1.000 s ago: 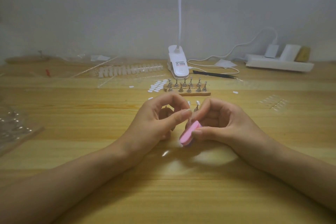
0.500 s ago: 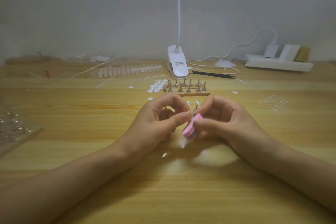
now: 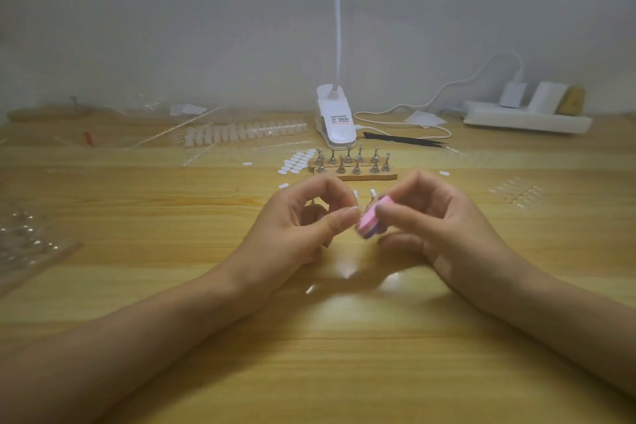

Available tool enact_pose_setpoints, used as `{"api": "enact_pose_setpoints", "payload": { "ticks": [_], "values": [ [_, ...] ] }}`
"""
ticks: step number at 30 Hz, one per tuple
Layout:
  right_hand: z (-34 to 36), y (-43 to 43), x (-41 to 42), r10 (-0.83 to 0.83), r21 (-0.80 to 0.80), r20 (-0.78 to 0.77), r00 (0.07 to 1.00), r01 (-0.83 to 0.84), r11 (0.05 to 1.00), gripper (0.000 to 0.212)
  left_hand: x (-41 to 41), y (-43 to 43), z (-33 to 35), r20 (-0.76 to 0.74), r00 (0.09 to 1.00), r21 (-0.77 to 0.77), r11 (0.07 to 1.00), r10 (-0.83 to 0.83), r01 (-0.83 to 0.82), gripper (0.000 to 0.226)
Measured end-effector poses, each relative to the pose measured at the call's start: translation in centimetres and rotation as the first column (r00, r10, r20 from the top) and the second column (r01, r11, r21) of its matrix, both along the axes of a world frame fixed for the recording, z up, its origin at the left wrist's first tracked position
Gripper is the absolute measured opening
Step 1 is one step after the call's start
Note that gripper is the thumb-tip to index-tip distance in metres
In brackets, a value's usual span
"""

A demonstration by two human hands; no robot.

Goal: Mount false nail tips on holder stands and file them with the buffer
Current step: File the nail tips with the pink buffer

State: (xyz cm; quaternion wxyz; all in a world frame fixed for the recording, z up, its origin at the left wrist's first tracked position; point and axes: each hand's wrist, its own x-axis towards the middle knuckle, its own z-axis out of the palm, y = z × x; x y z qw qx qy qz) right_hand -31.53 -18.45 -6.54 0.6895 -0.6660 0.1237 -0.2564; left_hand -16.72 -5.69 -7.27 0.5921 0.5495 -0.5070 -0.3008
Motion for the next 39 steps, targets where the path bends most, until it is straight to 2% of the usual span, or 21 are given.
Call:
{"api": "enact_pose_setpoints", "payload": {
  "ticks": [2, 5, 8, 12, 15, 19, 22, 26, 29, 33, 37, 39],
  "values": [
    [-0.14, -0.12, -0.01, -0.015, 0.007, -0.006, 1.000, 0.015, 1.000, 0.031, 0.01, -0.04, -0.02, 0.008, 1.000, -0.004, 1.000, 0.000, 0.000, 0.010],
    [-0.29, 0.38, -0.02, 0.080, -0.074, -0.014, 0.997, -0.081, 0.994, 0.032, 0.01, -0.06, -0.05, -0.002, 1.000, -0.014, 1.000, 0.000, 0.000, 0.010],
    [0.01, 0.16, -0.22, -0.050, -0.013, 0.025, 0.998, 0.050, 0.999, 0.029, -0.01, -0.04, -0.06, 0.007, 1.000, -0.006, 1.000, 0.004, -0.004, 0.010],
    [-0.20, 0.26, -0.13, 0.016, -0.063, 0.027, 1.000, -0.015, 0.998, 0.029, 0.03, -0.10, -0.14, 0.002, 1.000, -0.005, 1.000, 0.005, -0.005, 0.010],
    [-0.02, 0.03, -0.24, -0.085, -0.030, 0.065, 0.994, 0.087, 0.996, 0.025, 0.09, -0.12, -0.12, -0.022, 1.000, 0.000, 1.000, 0.001, -0.001, 0.010],
    [-0.21, 0.16, -0.09, 0.060, -0.090, -0.032, 0.998, -0.063, 0.994, 0.031, -0.03, -0.05, -0.05, -0.006, 1.000, -0.001, 1.000, -0.006, 0.006, 0.011],
    [-0.10, -0.10, -0.04, -0.070, -0.030, 0.013, 0.997, 0.070, 0.997, 0.031, -0.03, -0.08, -0.04, -0.009, 1.000, -0.002, 1.000, 0.019, -0.019, 0.010],
    [-0.26, 0.14, -0.07, 0.041, -0.077, -0.020, 0.999, -0.042, 0.996, 0.028, -0.11, -0.10, -0.01, -0.009, 1.000, -0.015, 0.999, 0.028, -0.028, 0.014],
    [-0.17, -0.06, -0.11, -0.061, -0.047, 0.019, 0.998, 0.061, 0.997, 0.026, -0.20, -0.06, 0.05, -0.016, 0.999, -0.018, 0.999, 0.033, -0.033, 0.012],
    [-0.35, 0.11, -0.06, 0.063, -0.103, -0.022, 0.998, -0.065, 0.993, 0.030, -0.30, -0.02, 0.12, -0.006, 1.000, -0.015, 0.999, 0.030, -0.030, 0.012],
    [-0.15, -0.14, -0.11, -0.088, -0.040, 0.016, 0.996, 0.089, 0.995, 0.033, -0.30, -0.01, 0.14, 0.003, 0.999, -0.014, 0.999, 0.037, -0.037, 0.015],
    [-0.15, 0.03, -0.12, 0.005, -0.070, -0.030, 1.000, -0.007, 0.998, 0.034, -0.28, -0.01, 0.17, 0.022, 0.999, -0.016, 0.999, 0.039, -0.039, 0.014]
  ]
}}
